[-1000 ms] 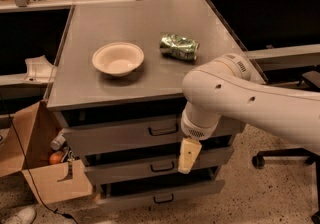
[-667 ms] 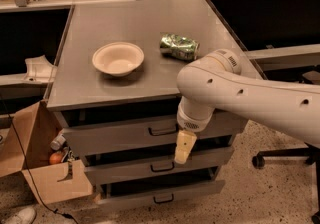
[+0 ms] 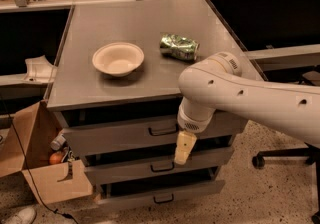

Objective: Open top drawer

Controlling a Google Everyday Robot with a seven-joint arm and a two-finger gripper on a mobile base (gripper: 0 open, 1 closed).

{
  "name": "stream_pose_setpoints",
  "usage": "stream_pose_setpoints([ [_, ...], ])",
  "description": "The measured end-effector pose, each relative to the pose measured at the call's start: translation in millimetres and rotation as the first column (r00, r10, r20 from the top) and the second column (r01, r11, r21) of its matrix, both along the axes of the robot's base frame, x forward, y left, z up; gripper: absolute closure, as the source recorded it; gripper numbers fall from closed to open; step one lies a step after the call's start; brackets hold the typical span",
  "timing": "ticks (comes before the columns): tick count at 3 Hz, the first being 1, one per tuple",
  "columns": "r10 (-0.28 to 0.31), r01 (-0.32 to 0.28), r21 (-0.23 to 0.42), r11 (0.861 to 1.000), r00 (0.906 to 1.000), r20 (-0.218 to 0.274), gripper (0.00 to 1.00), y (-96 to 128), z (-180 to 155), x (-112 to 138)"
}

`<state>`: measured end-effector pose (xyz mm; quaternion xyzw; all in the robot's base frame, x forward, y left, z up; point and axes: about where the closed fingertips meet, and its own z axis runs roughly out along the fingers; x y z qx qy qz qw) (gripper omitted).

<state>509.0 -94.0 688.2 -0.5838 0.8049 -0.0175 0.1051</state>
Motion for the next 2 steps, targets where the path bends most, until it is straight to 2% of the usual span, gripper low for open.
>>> stream_pose_setpoints([
  [2,0.021,-0.021,0.012,1.000,0.9997,-0.014,0.00,11.3,-18.8,5.4],
])
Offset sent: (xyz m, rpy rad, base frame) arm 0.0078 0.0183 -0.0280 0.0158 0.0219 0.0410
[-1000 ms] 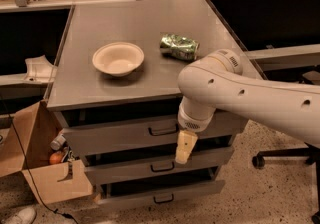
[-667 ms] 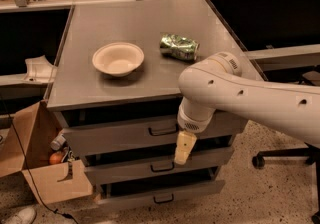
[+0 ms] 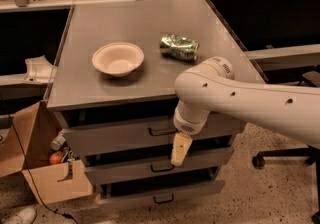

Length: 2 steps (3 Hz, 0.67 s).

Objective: Open top drawer

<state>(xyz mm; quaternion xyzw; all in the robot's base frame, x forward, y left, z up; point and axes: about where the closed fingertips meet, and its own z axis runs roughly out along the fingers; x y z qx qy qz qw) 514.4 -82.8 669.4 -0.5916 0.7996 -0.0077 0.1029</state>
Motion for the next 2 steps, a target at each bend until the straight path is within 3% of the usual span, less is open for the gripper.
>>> stream_pose_setpoints([
  [2,0.021,-0.018,0.030,0.999,0.9949,-0.099,0.00,-21,2,-41],
])
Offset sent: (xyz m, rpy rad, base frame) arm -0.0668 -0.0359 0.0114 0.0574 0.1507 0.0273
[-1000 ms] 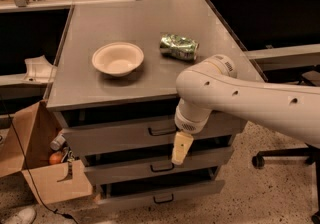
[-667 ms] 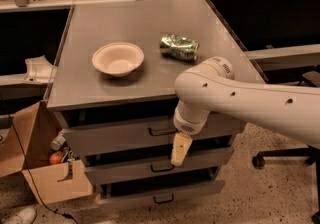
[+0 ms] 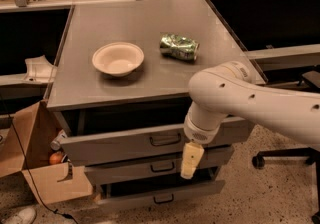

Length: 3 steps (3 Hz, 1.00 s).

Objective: Open top drawer

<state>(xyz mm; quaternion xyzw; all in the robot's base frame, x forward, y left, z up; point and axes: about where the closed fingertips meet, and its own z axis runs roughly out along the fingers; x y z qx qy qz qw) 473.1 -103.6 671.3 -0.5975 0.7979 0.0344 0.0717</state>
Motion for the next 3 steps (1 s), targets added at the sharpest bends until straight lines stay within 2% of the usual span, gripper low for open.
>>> stream_pose_setpoints([
  [1,-0.060,0.061,0.067,0.996,0.9979,-0.025,0.00,-30.0,30.2,-53.3],
  [2,-0.062,0.064,0.068,0.996,0.9978,-0.025,0.00,-30.4,30.6,-53.7],
  [3,-0.084,0.083,0.057,0.995,0.9962,0.024,0.00,-31.0,38.0,-43.8],
])
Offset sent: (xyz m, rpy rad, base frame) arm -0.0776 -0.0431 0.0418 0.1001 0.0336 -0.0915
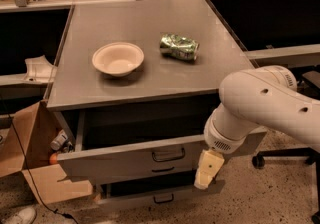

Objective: Open top drawer

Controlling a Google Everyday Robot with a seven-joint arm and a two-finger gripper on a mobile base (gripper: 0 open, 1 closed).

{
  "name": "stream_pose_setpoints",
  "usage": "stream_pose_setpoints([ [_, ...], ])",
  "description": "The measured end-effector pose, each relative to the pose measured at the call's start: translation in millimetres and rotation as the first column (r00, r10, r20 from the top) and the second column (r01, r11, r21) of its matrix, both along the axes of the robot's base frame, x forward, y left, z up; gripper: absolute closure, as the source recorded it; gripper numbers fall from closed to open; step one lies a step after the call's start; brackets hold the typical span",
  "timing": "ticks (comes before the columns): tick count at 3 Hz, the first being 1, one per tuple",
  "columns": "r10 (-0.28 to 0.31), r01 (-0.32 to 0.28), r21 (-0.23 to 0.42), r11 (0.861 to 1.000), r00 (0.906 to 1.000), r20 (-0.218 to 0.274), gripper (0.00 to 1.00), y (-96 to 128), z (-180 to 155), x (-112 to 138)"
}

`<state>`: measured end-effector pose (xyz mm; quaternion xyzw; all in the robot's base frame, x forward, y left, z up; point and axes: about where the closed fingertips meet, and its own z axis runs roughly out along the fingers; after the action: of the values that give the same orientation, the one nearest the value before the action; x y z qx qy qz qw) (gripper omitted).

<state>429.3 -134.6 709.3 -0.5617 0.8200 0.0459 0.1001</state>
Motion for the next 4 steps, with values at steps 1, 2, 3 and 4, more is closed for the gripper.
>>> stream_pose_setpoints([
  [1,-0.002,0.002,-0.018,1.000,0.9993,0.037,0.00,3,3,15],
  [2,-0.001,0.002,-0.019,1.000,0.9993,0.037,0.00,3,3,15],
  [3,0.008,-0.007,-0.038,0.999,0.9996,0.025,0.00,4,-6,12],
  [4,0.025,-0.025,-0.040,0.999,0.9997,0.000,0.00,12,-23,7],
])
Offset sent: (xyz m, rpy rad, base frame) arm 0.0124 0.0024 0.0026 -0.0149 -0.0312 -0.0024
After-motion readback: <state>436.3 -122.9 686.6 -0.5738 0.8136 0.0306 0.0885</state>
